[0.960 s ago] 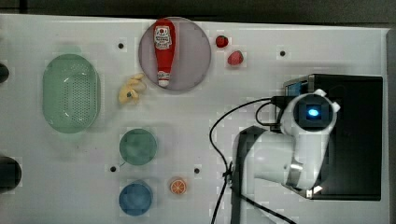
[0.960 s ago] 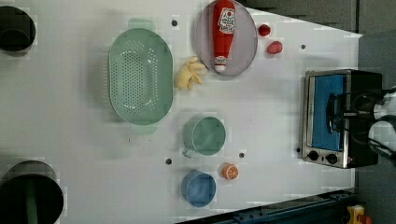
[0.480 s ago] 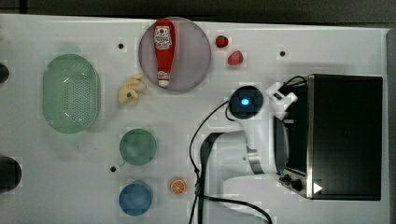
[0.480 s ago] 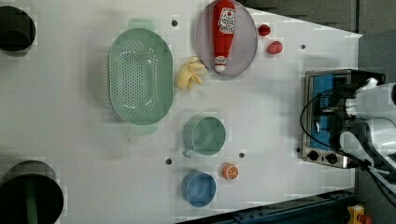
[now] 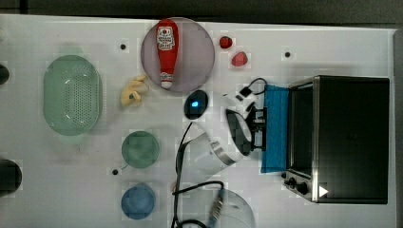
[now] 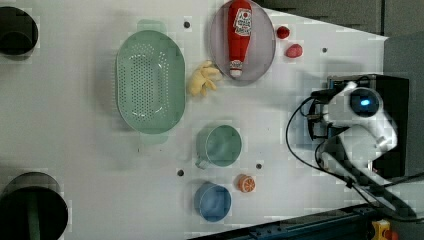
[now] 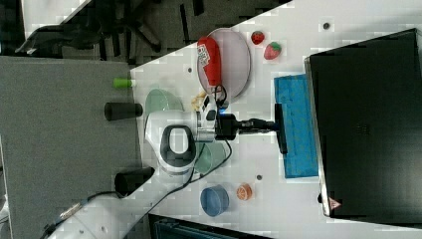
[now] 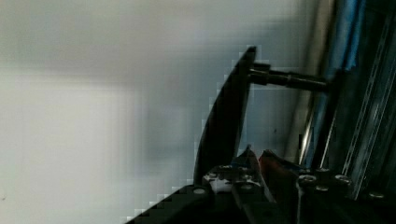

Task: Flap open oven.

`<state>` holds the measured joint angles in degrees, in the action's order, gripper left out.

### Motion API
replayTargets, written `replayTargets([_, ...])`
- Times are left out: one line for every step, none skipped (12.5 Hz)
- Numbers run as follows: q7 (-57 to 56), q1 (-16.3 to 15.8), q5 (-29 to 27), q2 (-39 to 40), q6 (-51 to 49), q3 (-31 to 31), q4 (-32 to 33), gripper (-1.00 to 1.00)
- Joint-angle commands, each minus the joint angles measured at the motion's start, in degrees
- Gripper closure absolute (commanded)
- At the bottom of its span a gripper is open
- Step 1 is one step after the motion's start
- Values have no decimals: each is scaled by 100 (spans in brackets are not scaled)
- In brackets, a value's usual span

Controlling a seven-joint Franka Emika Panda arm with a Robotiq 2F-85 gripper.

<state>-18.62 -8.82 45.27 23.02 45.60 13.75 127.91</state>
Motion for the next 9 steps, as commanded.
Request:
replayTargets([1451, -337, 402, 322, -119, 9, -63, 65])
replayTargets([1863, -425, 564, 455, -222, 9, -109, 65])
replayTargets([2230, -515, 716, 599, -307, 8, -155, 65])
replayTargets([2505, -609, 890, 754, -371, 8, -212, 65])
replayTargets([2600, -689, 1025, 914, -407, 9, -286, 65])
replayTargets([2599, -749, 1094, 1073, -411, 9, -368, 65])
replayTargets([2599, -785, 1100, 1216, -402, 9, -448, 65])
replayTargets([2599, -813, 1102, 1333, -410, 11, -524, 65])
replayTargets([2599, -843, 1102, 1377, -504, 15, -580, 65])
